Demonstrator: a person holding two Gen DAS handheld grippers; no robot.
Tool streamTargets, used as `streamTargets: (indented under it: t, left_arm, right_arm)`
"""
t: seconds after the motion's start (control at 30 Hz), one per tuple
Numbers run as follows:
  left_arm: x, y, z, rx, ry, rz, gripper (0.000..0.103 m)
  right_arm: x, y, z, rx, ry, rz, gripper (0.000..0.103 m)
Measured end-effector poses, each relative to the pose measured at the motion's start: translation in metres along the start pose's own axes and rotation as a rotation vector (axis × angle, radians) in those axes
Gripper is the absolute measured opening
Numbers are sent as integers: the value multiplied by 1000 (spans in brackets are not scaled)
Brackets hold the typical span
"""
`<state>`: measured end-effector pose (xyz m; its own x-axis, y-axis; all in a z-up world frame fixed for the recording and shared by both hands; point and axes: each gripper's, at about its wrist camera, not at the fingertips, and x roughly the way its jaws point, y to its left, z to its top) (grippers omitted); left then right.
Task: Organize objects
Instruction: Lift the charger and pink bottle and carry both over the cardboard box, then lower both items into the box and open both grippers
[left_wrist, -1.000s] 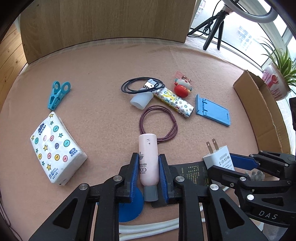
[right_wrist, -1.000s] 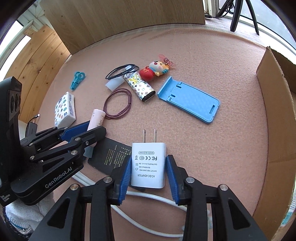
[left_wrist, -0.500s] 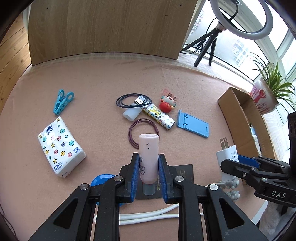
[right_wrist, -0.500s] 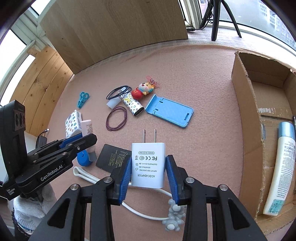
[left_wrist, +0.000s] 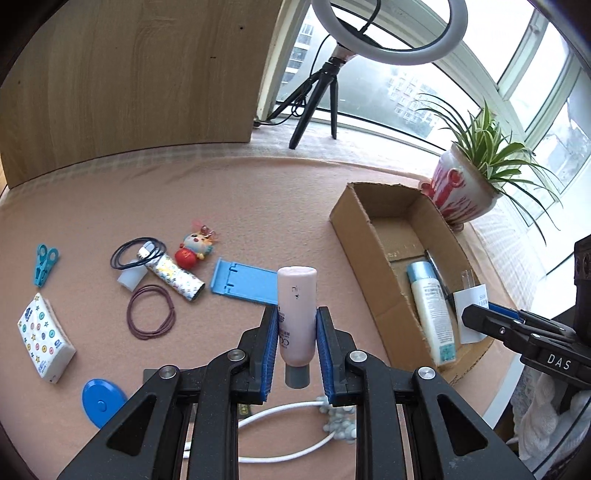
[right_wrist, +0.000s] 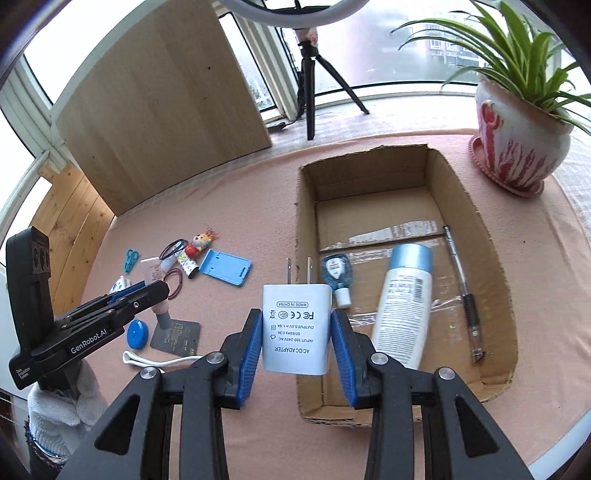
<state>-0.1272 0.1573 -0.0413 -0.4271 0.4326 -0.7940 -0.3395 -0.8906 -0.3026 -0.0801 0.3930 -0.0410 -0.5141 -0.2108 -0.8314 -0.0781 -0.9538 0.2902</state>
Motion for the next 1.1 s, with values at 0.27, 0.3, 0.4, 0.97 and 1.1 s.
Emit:
streamTargets:
  t: [0.27,0.3,0.4,0.97,1.1]
  left_arm:
    - [24,-78,17,96,8,-77,22]
    - [27,-86,18,106,11,-84,22]
    - [39,-109,19,133,26,-98,22]
    - [56,-125,16,126,46,-76,58]
    - [50,-110,10,102,49,-69,58]
  right_arm:
    - [-21,-61,-3,80,-29,-66,34]
    - [-22,-65,-4,83,-29,-69,34]
    - [-21,-76,-4,90,-26,-76,34]
    - [-20,-91,-7,66,-30,-86,49]
    - [-19,-85,-8,70,-26,-66,49]
